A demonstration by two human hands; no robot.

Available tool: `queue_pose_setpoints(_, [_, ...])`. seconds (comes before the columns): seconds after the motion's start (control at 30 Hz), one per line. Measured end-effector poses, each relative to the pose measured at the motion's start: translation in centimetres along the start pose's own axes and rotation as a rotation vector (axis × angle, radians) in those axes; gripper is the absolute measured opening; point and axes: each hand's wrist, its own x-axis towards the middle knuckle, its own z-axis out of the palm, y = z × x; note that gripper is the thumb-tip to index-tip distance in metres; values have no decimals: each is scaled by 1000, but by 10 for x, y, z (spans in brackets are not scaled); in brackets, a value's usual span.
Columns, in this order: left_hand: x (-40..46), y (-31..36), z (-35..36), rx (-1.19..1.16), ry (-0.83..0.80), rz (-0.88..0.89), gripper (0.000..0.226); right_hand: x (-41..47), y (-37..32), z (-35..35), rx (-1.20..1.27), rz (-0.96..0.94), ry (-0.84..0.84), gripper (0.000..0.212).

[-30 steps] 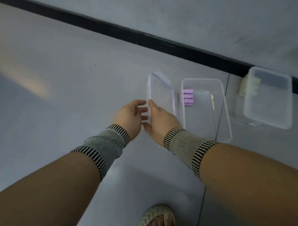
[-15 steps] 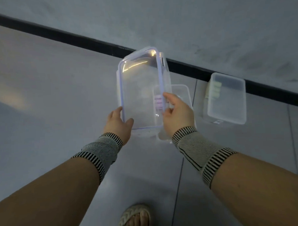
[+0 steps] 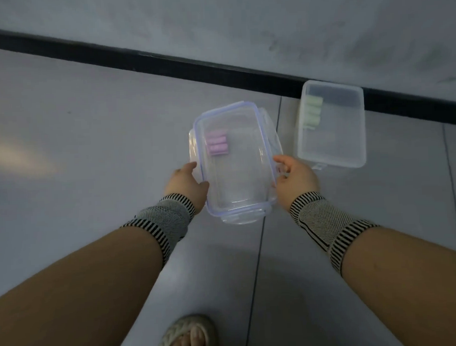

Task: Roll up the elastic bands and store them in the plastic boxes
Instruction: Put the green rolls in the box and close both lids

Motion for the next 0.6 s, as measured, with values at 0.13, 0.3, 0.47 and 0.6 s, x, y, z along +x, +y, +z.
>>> queue_pose_setpoints(0.13, [6, 3, 3, -106, -34, -61, 61, 8, 10, -4, -35, 0, 17, 49])
queue_pose_setpoints(0.3, [9, 4, 9, -185, 31, -57, 62, 16, 15, -7, -194, -14, 21, 43])
queue_pose_setpoints(0.47, [13, 7, 14, -216, 54, -52, 66, 20, 19, -6, -139, 2, -6, 49])
queue_pose_setpoints(0.6, [20, 8, 19, -254, 6, -73, 66, 24, 21, -5, -142, 25, -6, 52])
